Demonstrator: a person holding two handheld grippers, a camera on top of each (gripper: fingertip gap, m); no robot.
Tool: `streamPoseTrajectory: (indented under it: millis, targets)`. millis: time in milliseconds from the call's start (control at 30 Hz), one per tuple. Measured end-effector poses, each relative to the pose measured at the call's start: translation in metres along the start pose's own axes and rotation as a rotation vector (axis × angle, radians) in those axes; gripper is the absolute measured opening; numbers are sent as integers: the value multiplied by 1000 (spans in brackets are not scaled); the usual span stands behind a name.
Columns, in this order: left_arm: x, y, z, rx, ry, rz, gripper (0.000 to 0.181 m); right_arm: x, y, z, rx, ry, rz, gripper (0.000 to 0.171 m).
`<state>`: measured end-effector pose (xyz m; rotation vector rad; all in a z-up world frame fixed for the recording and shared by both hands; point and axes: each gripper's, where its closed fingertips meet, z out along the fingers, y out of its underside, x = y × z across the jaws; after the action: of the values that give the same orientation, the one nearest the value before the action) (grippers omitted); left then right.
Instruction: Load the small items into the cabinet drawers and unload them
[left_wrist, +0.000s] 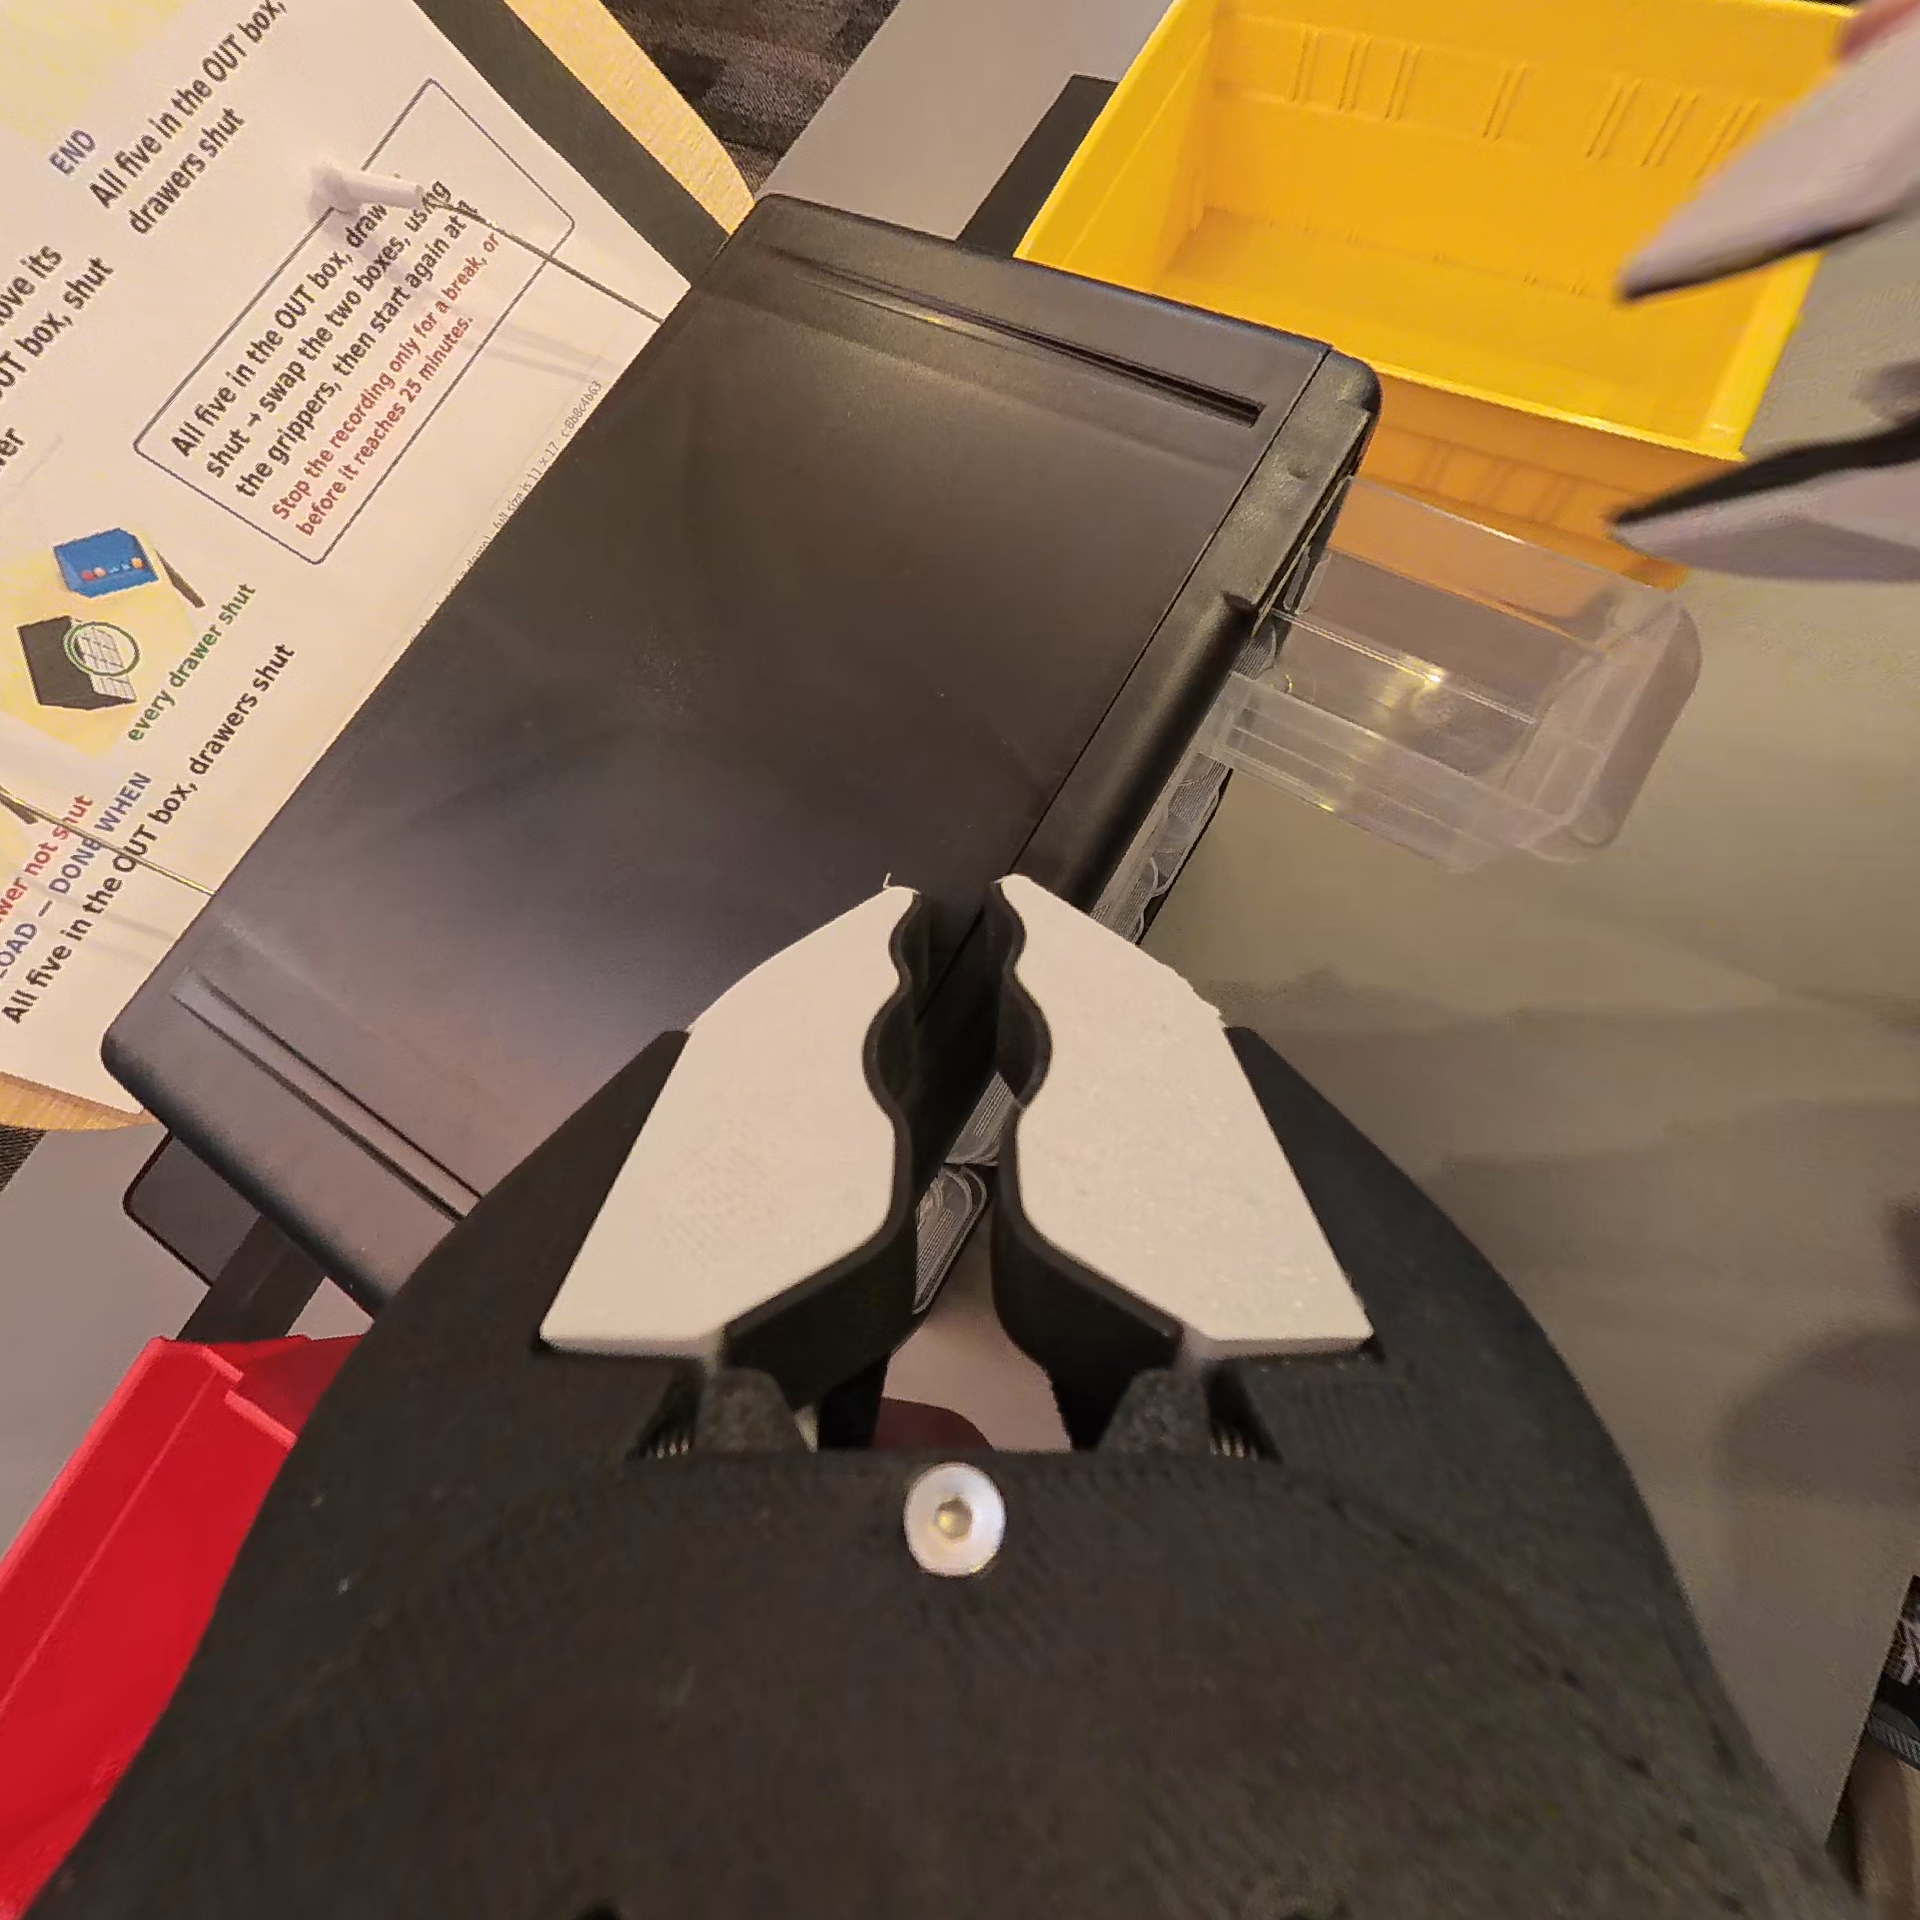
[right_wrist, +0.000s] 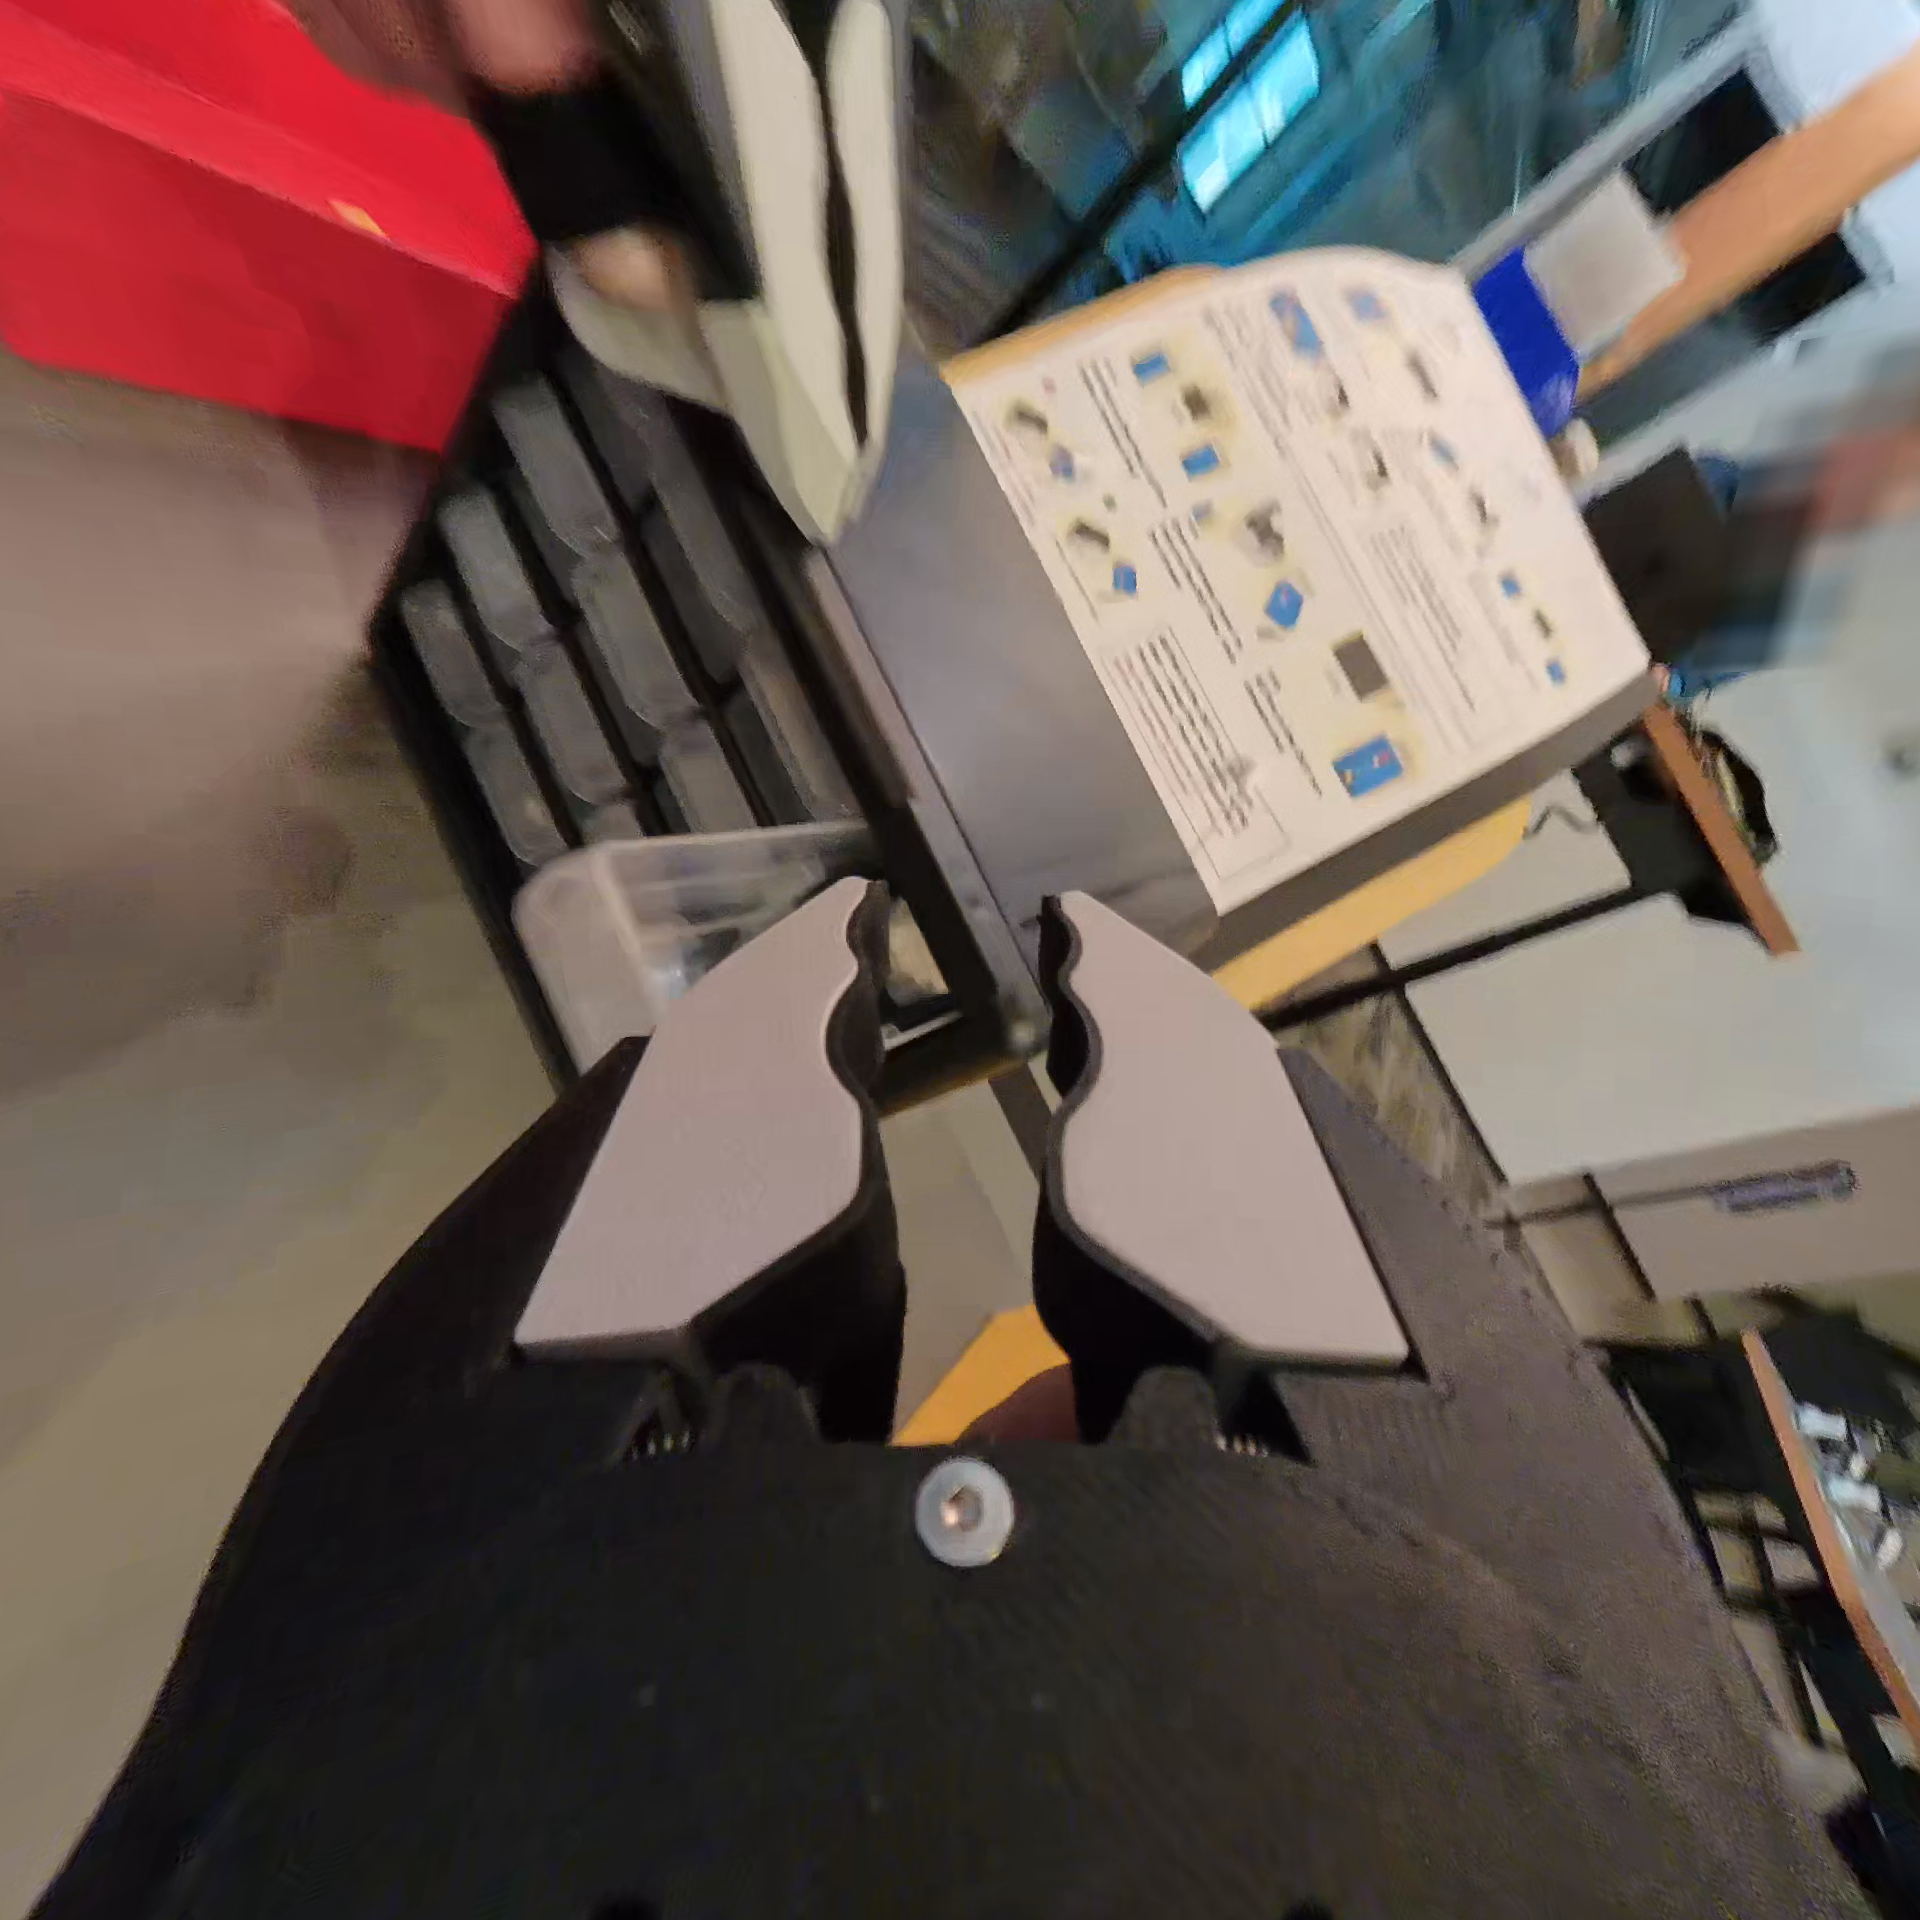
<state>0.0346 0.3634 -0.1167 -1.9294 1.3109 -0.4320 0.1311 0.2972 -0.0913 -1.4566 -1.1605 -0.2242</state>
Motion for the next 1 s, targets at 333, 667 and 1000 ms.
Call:
streamPoseTrajectory:
  millis: [333, 667, 1000]
  targets:
    - [0, 0, 0, 4, -13, 5, 10, 8, 43, 45, -204, -16, -20, 26]
    - [-21, 18, -38, 10, -70, -12, 43, 9, 42, 44, -214, -36, -33, 25]
    - [-131, 205, -101, -311, -333, -315, 40, 9, 42, 44, -207, -31, -21, 25]
